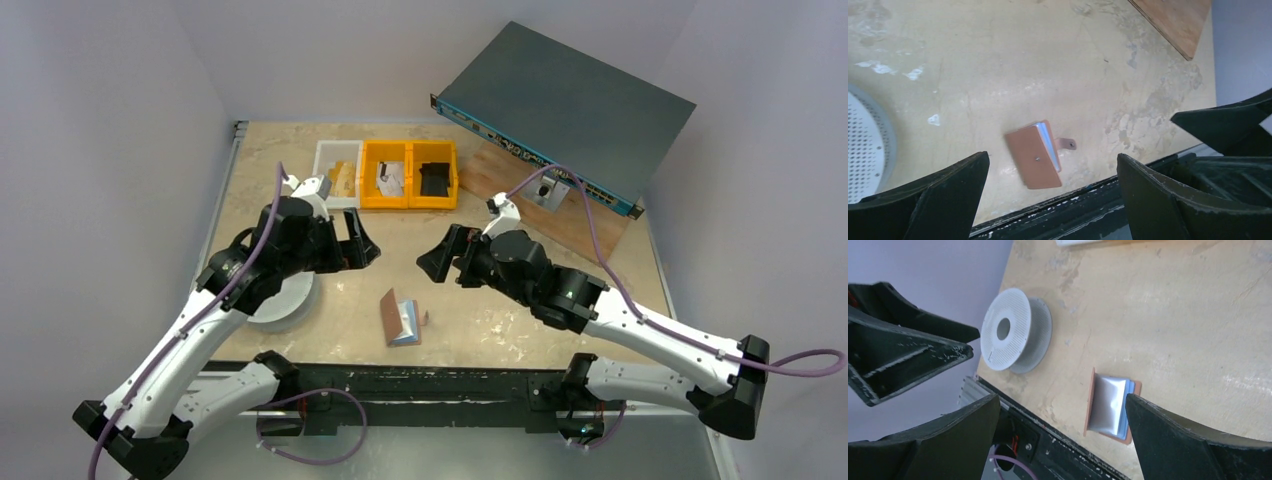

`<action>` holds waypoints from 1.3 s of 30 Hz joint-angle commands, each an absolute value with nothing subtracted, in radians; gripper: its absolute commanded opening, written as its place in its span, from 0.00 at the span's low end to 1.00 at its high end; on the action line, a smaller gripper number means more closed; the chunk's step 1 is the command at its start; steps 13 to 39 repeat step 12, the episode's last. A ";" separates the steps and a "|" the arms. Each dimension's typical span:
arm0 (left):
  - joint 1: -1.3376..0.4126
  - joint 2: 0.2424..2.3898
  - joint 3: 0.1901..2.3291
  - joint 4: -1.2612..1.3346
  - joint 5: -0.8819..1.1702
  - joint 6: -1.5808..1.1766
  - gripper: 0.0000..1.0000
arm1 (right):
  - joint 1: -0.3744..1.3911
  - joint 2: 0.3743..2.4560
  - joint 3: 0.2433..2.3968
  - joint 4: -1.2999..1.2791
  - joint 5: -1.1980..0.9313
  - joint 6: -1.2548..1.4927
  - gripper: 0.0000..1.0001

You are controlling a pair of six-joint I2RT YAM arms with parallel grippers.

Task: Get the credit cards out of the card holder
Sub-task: Reset both arms

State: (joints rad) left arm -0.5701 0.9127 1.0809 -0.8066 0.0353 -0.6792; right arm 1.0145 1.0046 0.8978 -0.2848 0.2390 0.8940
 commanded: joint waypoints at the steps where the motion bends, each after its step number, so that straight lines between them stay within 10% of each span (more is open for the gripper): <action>1: -0.558 0.877 1.130 -0.903 -0.081 -0.604 1.00 | 1.019 0.966 0.953 -0.259 0.349 0.855 0.99; 39: -0.555 0.840 1.116 -0.912 -0.102 -0.571 1.00 | 1.018 0.956 0.955 -0.268 0.394 0.851 0.99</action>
